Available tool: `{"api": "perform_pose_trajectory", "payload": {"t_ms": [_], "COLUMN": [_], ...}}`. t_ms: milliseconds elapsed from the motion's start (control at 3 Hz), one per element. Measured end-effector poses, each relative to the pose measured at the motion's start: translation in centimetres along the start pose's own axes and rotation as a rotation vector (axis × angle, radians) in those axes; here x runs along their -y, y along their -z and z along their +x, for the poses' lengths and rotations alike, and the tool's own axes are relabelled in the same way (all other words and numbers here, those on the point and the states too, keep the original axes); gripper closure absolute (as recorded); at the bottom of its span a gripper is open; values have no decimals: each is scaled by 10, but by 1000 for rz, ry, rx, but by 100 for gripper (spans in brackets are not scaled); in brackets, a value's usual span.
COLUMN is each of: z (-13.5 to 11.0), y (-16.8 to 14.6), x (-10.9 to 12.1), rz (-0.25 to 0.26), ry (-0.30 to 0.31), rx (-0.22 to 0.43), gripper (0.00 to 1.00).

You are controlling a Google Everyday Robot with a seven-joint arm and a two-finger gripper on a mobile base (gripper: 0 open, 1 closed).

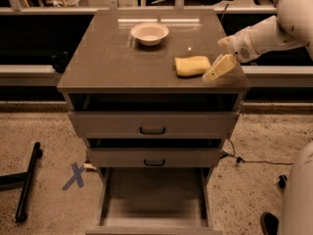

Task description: Place sponge into bottom drawer

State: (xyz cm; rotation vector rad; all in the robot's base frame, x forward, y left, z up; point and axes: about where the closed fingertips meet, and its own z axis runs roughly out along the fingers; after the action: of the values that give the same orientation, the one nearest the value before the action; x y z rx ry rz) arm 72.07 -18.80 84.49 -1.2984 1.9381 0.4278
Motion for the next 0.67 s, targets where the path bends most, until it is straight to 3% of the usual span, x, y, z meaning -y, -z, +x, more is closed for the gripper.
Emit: {"api": "perform_pose_trajectory", "payload": {"t_ms": [667], "z": [4], "y": [-24], "x": [1], "rz": [-34], "ry": [-10], "rx": [-12], "gripper": [49]}}
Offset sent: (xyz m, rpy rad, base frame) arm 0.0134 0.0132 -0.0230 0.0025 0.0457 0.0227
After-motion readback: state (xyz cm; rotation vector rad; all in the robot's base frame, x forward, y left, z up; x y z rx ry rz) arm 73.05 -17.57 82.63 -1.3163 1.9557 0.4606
